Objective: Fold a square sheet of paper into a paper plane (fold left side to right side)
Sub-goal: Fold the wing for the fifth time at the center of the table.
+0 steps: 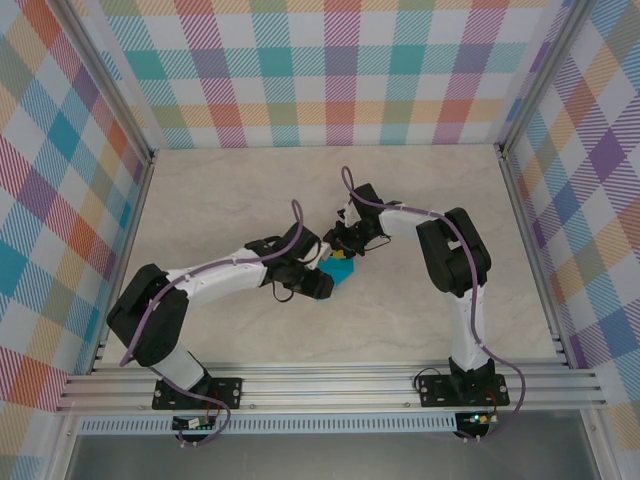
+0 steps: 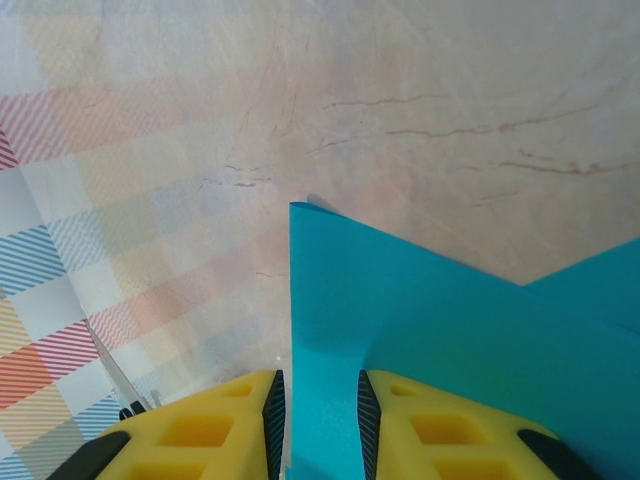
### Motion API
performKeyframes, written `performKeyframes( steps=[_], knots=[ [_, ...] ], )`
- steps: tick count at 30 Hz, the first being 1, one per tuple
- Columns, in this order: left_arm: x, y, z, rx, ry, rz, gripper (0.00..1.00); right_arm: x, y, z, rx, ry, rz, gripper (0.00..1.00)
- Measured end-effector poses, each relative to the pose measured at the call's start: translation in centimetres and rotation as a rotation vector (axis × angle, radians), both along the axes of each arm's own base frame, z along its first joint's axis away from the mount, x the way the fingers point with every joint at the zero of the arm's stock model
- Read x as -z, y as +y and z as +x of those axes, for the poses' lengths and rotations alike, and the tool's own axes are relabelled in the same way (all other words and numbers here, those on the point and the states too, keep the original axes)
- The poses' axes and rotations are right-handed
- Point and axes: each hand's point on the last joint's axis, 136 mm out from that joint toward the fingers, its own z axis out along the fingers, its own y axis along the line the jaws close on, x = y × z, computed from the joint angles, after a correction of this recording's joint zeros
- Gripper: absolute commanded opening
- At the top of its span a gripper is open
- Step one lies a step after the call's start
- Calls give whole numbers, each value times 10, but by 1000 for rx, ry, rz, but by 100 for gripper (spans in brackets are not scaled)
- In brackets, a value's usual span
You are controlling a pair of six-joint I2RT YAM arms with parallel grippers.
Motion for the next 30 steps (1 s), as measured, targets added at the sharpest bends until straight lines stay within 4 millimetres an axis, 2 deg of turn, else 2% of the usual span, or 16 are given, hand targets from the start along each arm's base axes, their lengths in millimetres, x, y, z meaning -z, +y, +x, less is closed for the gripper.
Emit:
performKeyframes(
  steps=[3,7,11,18,24,30],
  knots=[
    [-7,-11,-9,81,-87,72,52,0,0,0,-1,0,0,27],
    [-15,-26,-7,147,-198,146,54,0,0,0,-1,0,0,28],
    [-3,-32,0,188,-246,243,57,0,0,0,-1,1,0,28],
    [33,-26,1,276,-275,468,59,0,0,0,-1,0,0,28],
    [36,-22,5,325,-353,607,58,0,0,0,-1,0,0,28],
    [41,-15,7,349,-394,699,51,0,0,0,-1,0,-1,28]
  ],
)
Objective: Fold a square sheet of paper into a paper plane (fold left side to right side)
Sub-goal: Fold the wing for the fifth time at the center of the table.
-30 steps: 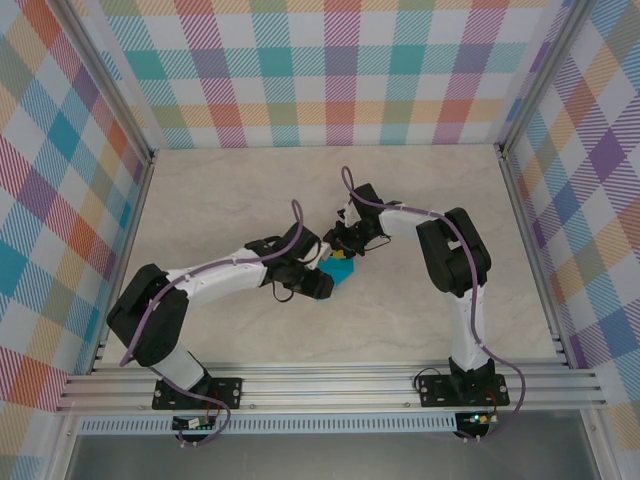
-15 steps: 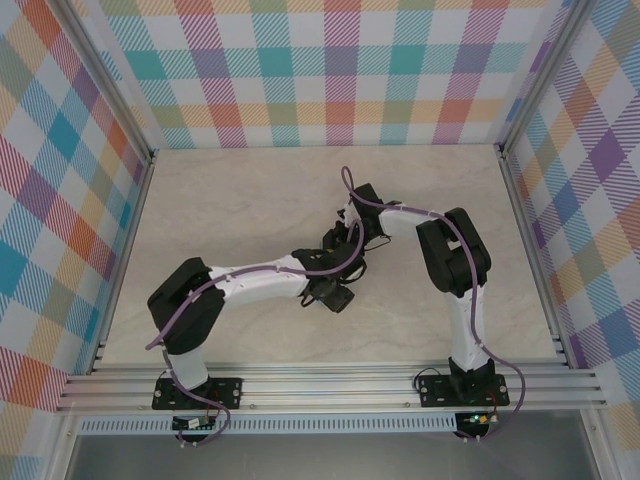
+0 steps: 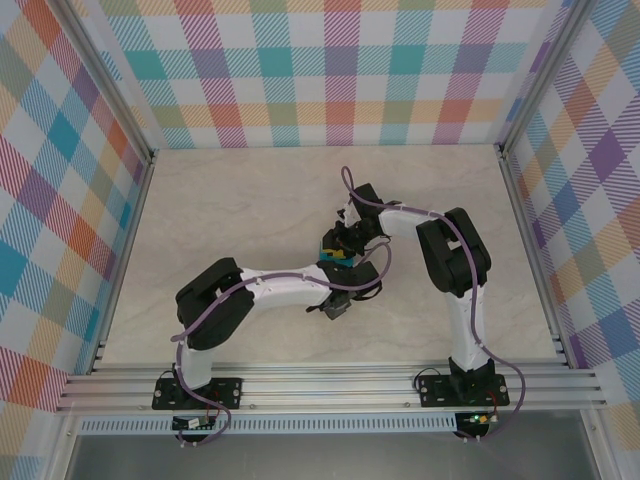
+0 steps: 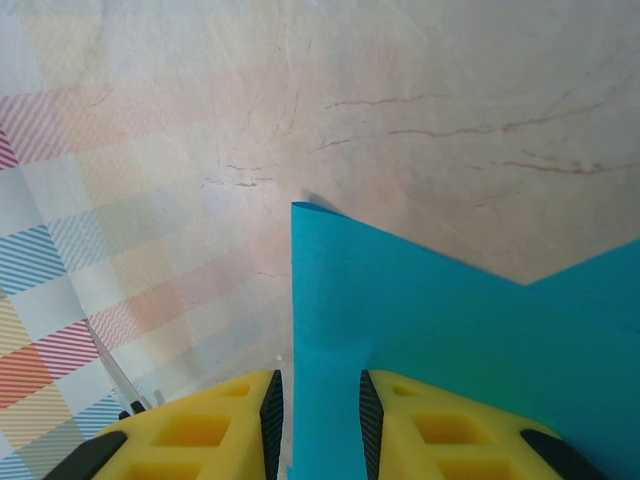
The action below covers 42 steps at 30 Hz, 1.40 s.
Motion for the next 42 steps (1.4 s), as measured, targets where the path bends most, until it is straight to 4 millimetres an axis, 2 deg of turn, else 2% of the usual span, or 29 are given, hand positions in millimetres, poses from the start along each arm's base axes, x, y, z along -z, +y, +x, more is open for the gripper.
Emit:
performKeyframes(
  steps=[6,15,22,24,28,32,36,39,42],
  knots=[
    [7,5,4,1,-23,47,41,0,0,0,0,0,0,28],
    [7,6,5,4,-29,55,30,0,0,0,0,0,0,29],
    [8,7,5,-1,-28,51,22,-2,0,0,-6,-7,2,34],
    [11,8,4,-6,-26,51,20,-4,-3,0,-3,-7,-8,38],
    [14,9,2,-11,-27,33,17,-13,-16,2,13,-20,-25,45],
    [15,8,0,-19,-23,10,14,-39,-35,8,49,-71,-19,53],
    [14,9,-2,-41,-6,-39,12,-62,-55,11,78,-128,-14,56],
    [11,12,-3,-69,12,-101,10,-66,-70,6,94,-143,-21,57],
    [6,16,-2,-112,39,-197,8,-57,-82,-6,97,-123,-33,57]
  ],
)
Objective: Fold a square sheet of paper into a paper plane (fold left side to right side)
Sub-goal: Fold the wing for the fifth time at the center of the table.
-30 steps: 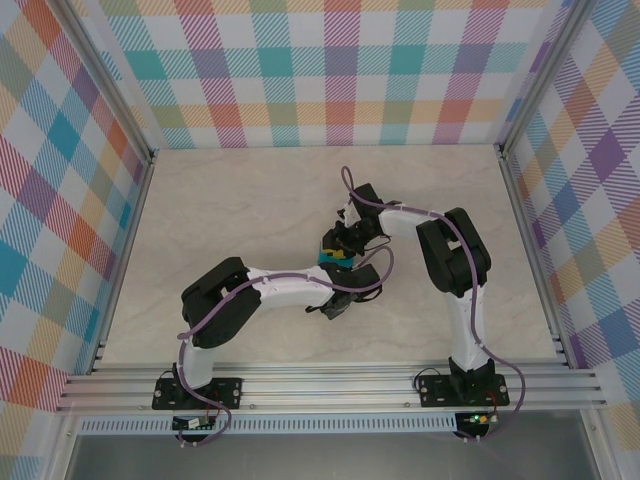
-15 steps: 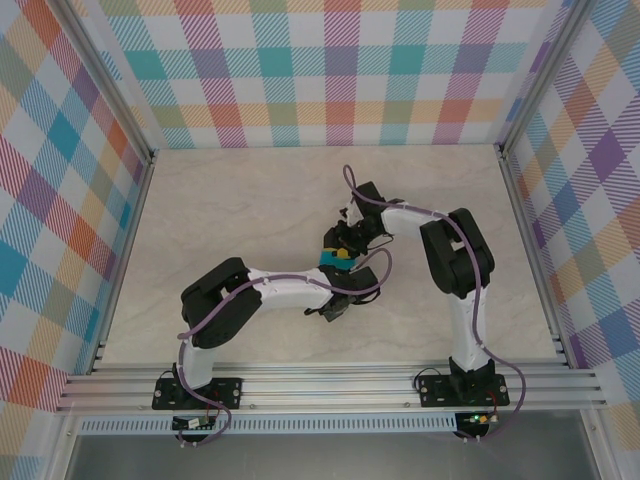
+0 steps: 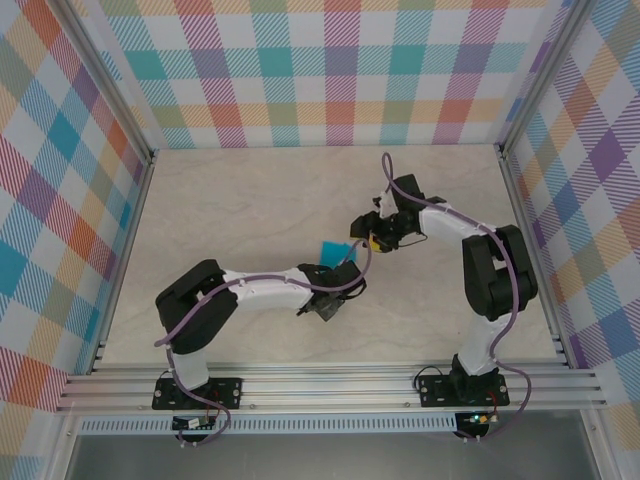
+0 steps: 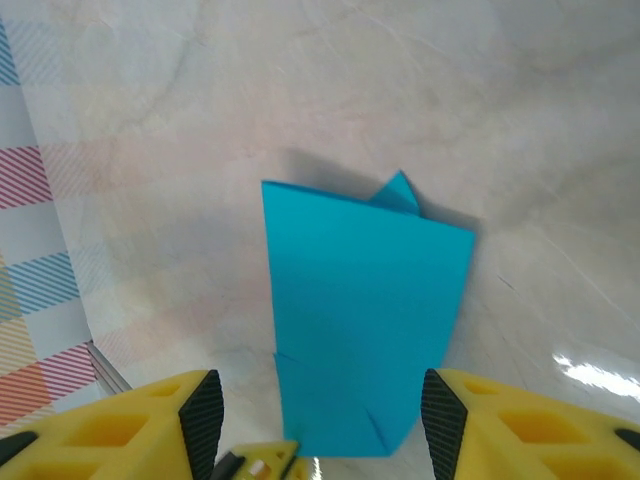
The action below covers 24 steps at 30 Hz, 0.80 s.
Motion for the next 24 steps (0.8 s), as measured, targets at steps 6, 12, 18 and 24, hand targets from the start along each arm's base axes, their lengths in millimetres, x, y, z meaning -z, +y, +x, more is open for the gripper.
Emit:
performKeyframes(
  steps=[6,12,18,24],
  knots=[
    [-6,12,7,-104,64,-214,4,24,-4,-30,-19,76,24,59],
    [-2,23,12,-197,125,-397,4,19,-5,-39,-24,55,53,59],
    [1,22,12,-234,174,-513,3,14,3,-44,-24,59,136,40],
    [1,17,13,-248,195,-578,3,10,13,-49,-45,70,185,33]
  ],
)
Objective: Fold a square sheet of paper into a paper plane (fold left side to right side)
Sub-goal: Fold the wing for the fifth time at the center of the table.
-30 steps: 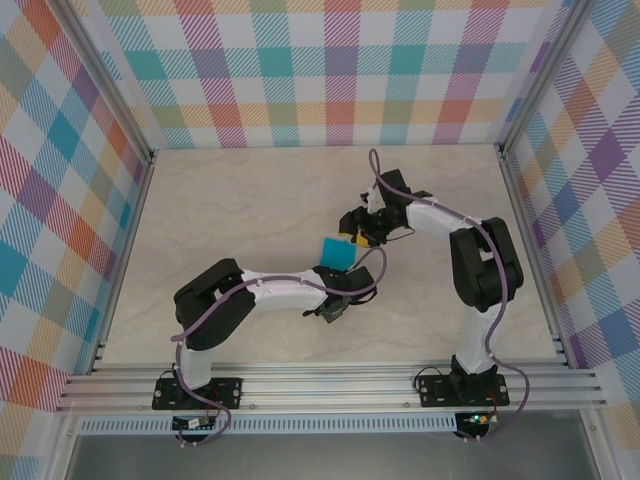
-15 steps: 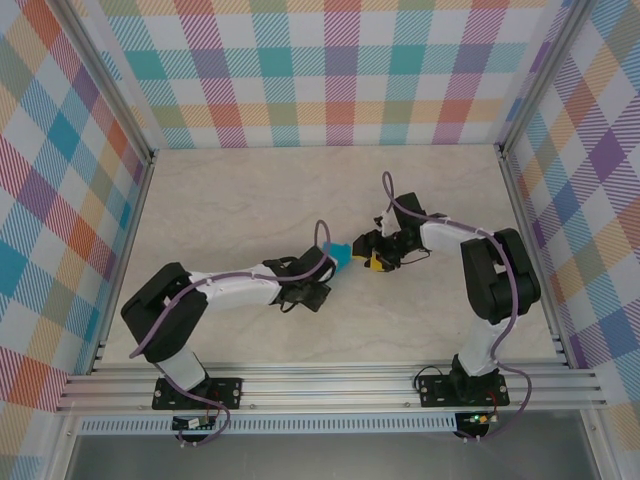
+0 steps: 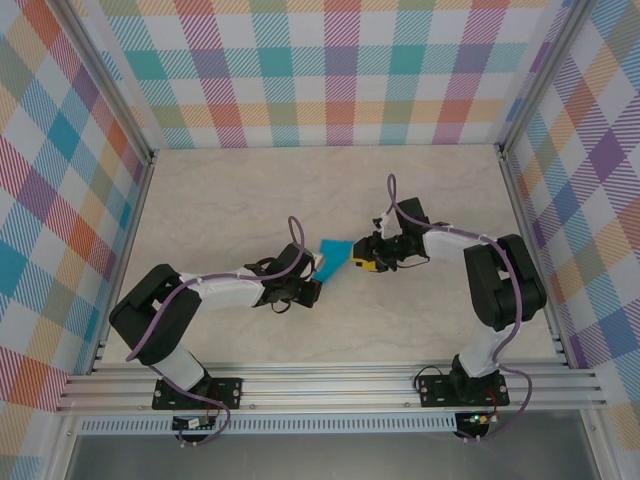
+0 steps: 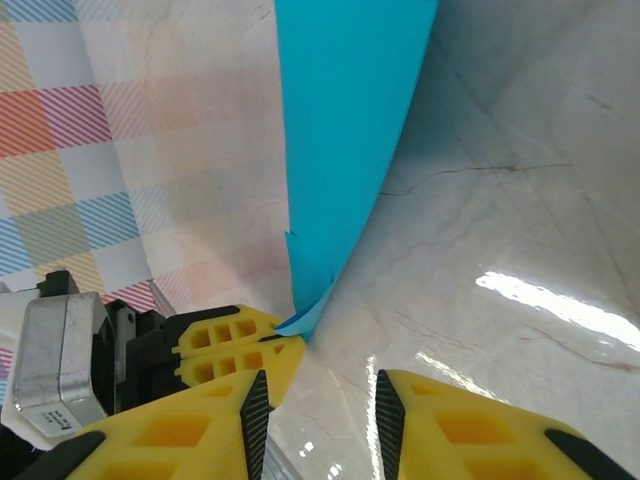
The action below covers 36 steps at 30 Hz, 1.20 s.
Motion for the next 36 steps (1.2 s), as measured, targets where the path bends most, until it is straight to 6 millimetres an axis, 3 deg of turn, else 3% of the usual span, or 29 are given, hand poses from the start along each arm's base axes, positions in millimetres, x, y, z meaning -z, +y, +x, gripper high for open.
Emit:
performKeyframes(
  steps=[13,22,29,36],
  knots=[
    [-2,-3,1,-4,2,-30,2,40,24,-25,-65,114,-34,32],
    [-3,-5,2,-2,-3,-39,2,29,46,8,-65,43,-1,32],
    [-2,-6,1,2,-3,-46,3,27,55,15,-72,27,4,33],
    [-3,-7,-1,4,11,-59,21,39,57,15,-73,43,-16,33]
  ],
)
